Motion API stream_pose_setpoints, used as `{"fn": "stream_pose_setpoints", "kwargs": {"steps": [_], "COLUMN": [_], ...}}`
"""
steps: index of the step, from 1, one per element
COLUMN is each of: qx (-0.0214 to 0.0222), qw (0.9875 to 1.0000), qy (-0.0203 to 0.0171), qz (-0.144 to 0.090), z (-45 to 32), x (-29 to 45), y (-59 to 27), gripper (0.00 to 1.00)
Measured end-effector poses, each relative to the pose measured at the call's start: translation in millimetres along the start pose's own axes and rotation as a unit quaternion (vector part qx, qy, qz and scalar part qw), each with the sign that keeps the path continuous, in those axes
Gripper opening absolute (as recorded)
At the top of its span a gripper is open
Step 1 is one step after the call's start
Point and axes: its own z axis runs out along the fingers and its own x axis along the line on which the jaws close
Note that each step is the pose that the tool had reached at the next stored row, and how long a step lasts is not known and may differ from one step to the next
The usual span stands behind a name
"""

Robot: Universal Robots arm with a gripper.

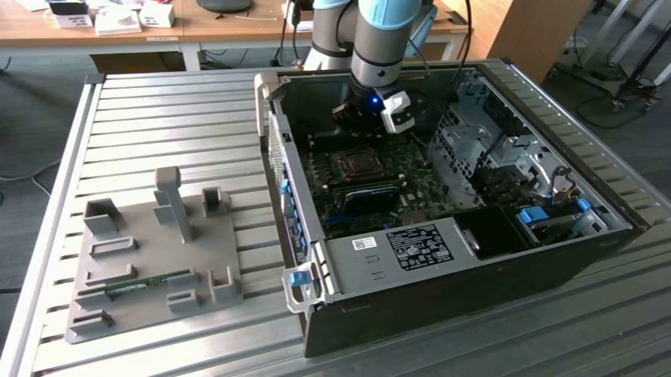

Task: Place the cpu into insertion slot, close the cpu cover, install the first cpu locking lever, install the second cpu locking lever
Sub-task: 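Install the first cpu locking lever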

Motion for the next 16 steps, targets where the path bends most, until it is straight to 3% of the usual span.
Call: {"fn": "stream_pose_setpoints", "kwargs": {"steps": [9,16], "qx": [-0.0006,-0.0016], "qw": [1.0,1.0], "qy": [-0.0032,-0.0082], "qz": [-0.001,-0.002], "z": [-0.5,-0.3], "x": [-0.6,-0.8], "y": [-2.4,-3.5], "gripper": [0.11,0.11]}}
